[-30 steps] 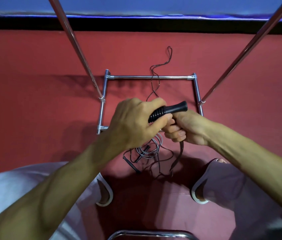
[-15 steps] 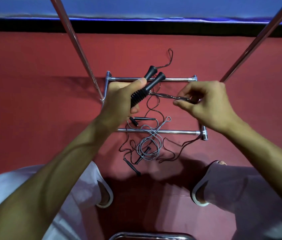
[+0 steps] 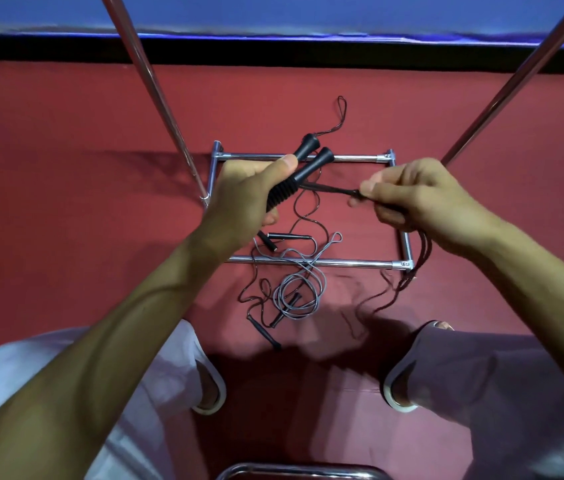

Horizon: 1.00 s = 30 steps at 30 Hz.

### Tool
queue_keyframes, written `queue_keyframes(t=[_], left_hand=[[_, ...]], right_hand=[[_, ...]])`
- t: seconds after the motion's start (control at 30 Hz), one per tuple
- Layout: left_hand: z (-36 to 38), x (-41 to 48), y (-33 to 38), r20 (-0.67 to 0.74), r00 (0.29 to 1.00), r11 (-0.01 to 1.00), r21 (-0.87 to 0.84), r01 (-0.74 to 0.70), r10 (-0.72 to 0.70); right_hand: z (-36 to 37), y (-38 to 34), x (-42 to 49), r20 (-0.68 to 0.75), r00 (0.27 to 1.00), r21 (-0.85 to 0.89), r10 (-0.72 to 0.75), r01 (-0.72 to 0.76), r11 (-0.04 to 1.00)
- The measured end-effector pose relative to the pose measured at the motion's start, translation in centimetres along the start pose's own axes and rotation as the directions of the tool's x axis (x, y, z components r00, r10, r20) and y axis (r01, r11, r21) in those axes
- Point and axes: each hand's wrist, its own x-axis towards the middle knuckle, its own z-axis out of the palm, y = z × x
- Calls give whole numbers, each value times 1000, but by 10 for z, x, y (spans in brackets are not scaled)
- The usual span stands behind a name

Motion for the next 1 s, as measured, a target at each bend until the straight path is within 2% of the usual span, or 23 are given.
queue_keyframes(t=[0.07,0.13,0.2,0.23,0.27,0.33,0.37,0.4,0.5,0.6,0.7,0.8,0.83,0.9,1.0], left_hand=[[-3,1,-1,22,999,999,-23,42,-42],[-5,1,-2,42,996,997,-24,77,-76],[-5,1,-4,70,992,994,-13,109,-108],[-6,2,-4,89,988,992,-8,123,-122],[-6,2,-5,114,985,991,4,132,-132],[-8,2,-5,185,972,987,89,132,-147],[-8,1,-4,226,961,979,160,124,-159],[-8,0,-4,262,951,970,218,110,-167],[-6,1,-6,289,952,955,296,14,-104],[-2,5,-19,269,963,898,420,-129,12],[6,2,-27,261,965,766,620,-170,2],[13,-7,-21,331,943,538,802,-261,-36],[14,-10,-21,359,932,498,818,-287,-52],[17,-14,-23,407,909,463,825,-325,-88],[22,-18,-26,414,909,426,831,-357,-45]], right_hand=[[2,1,-2,-56,967,-285,-249,223,932],[3,3,-4,-2,897,-572,-442,361,737],[1,6,-4,35,856,-715,-516,382,586],[0,6,-3,25,870,-720,-493,358,594],[-2,6,-2,11,905,-674,-425,320,666],[-4,3,-1,28,984,-407,-176,172,897],[-4,1,0,59,997,-243,-57,69,968],[-4,0,1,80,996,-105,36,-27,994],[-6,0,4,107,963,139,246,-259,956],[-1,-1,4,183,912,238,367,-403,884],[5,2,7,196,885,274,422,-462,843],[14,3,9,244,844,312,477,-534,786],[19,2,9,271,825,326,495,-563,760],[27,4,6,314,799,356,513,-600,717],[33,2,5,324,819,397,474,-573,717]])
